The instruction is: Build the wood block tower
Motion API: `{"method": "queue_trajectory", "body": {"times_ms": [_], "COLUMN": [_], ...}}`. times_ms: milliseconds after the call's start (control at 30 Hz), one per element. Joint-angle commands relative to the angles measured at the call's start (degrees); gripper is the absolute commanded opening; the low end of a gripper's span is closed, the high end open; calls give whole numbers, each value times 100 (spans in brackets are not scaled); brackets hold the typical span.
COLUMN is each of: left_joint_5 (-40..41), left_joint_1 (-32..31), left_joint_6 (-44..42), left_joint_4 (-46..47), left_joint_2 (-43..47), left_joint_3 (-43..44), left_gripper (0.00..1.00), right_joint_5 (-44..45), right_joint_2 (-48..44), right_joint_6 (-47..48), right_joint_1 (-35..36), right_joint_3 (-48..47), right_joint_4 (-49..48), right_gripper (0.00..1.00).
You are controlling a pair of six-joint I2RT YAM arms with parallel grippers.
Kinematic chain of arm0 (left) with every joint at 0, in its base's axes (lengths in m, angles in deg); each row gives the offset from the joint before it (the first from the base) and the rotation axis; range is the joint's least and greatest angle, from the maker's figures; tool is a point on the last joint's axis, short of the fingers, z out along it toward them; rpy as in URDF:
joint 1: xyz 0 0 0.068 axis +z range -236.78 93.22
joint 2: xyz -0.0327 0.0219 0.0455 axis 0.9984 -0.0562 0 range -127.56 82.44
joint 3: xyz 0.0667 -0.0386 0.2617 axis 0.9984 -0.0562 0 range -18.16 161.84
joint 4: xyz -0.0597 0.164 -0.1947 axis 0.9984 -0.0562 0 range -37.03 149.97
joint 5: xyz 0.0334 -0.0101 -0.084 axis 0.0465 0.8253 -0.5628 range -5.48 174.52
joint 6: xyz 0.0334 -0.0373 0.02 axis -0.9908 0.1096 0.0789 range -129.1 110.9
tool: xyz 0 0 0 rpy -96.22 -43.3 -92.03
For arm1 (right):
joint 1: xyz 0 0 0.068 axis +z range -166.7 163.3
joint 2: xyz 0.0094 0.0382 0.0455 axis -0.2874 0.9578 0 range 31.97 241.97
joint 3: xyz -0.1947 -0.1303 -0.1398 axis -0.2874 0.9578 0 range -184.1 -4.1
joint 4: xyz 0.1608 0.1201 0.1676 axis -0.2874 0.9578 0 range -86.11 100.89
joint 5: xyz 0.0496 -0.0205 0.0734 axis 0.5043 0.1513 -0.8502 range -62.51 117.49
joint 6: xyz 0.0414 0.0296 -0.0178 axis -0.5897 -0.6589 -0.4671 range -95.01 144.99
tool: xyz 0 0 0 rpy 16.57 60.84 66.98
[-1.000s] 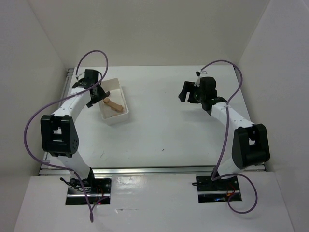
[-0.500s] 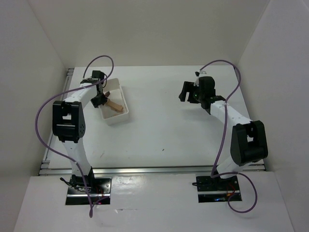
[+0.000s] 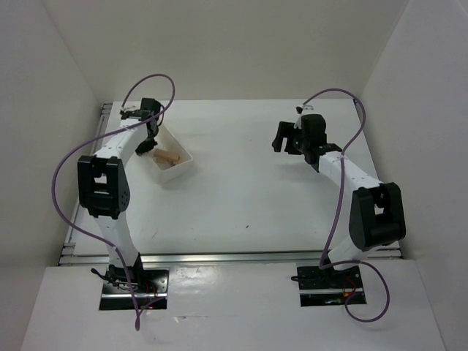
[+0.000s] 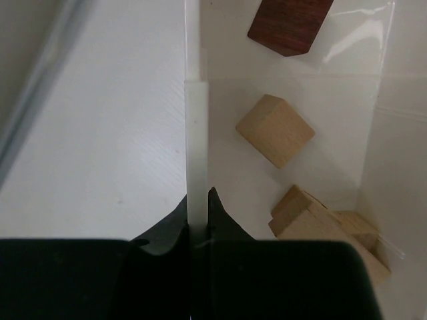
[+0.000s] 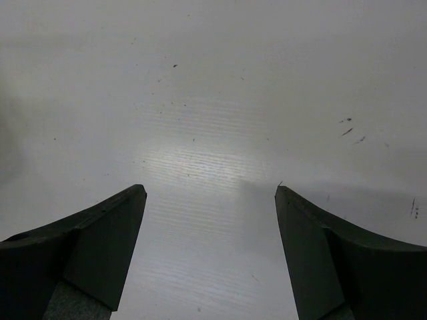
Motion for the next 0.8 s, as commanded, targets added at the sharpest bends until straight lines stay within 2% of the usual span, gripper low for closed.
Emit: {"method": "queue_trajectory", "body": {"times_ms": [0,100,200,267,400,500,567,667,767], "left_joint_5": [1759,2646,3497,3920,4405,4485,4564,4555,4424], "left_joint_1": [-31,-136,-189,-242,-295,-348,-496,-768,-936], "left_joint_6": [109,22,-85,-462,-770,-788,-1795,-3137,-3975], "left_joint_4": [-906,-1698,-2285,-2410,-2849,-3350,-3020,-2036,-1375], "left_joint_2": [216,-48,-215,-286,-401,-523,-524,-646,-883], "left_joint_3": [1028,1574,1697,1628,1487,1557,1479,1425,1425], "left_gripper": [0,0,0,0,0,0,0,0,0], "right_joint_5": [290,448,563,624,624,624,624,572,624], "right_joint_2": [53,114,167,237,404,466,518,519,572], "right_joint_6": [110,162,215,216,268,347,347,347,400], "right_joint_1": [3,3,3,3,3,3,3,3,3], "right_joint_3": [-192,-192,-192,-253,-306,-359,-411,-411,-411], "right_joint_4": [-32,20,21,82,187,240,241,241,346], "right_gripper": [86,86,86,86,86,86,86,86,86]}}
